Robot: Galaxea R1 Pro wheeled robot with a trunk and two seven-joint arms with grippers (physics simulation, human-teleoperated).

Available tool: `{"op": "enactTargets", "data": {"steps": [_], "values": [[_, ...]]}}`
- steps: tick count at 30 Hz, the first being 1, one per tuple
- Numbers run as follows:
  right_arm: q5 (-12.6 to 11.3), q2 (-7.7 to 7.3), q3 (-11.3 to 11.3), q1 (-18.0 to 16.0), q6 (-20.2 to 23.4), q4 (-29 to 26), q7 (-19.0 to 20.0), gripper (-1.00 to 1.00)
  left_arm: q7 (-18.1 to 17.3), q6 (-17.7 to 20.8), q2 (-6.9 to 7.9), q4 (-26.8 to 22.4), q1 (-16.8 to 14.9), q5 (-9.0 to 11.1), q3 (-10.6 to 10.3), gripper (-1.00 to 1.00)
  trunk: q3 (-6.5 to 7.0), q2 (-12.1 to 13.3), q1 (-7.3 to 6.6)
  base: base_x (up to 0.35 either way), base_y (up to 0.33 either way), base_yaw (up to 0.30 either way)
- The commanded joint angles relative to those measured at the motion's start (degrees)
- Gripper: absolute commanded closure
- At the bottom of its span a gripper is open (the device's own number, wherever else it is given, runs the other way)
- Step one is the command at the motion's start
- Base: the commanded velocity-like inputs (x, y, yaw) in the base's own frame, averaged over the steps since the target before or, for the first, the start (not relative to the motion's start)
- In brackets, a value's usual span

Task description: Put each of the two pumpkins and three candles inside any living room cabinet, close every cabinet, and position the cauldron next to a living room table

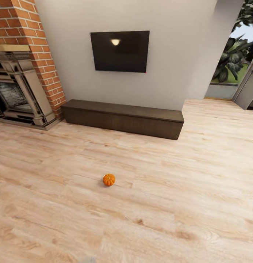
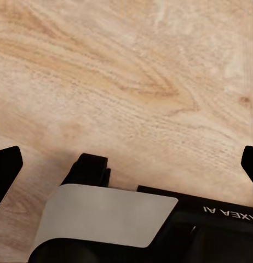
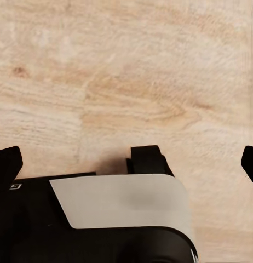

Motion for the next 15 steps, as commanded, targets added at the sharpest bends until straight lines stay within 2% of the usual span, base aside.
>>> {"op": "enactTargets", "data": {"steps": [1, 15], "values": [[0.0, 0.01, 0.0, 0.0, 0.0, 0.0, 0.0, -1.00, 0.0, 0.0, 0.00, 0.0, 0.0, 0.0, 0.0, -1.00, -0.04, 0.0, 0.00, 0.337, -0.063, -0.271], [0.0, 0.11, 0.0, 0.0, 0.0, 0.0, 0.0, -1.00, 0.0, 0.0, 0.00, 0.0, 0.0, 0.0, 0.0, -1.00, -0.61, 0.0, 0.00, 0.337, -0.083, -0.271]]}}
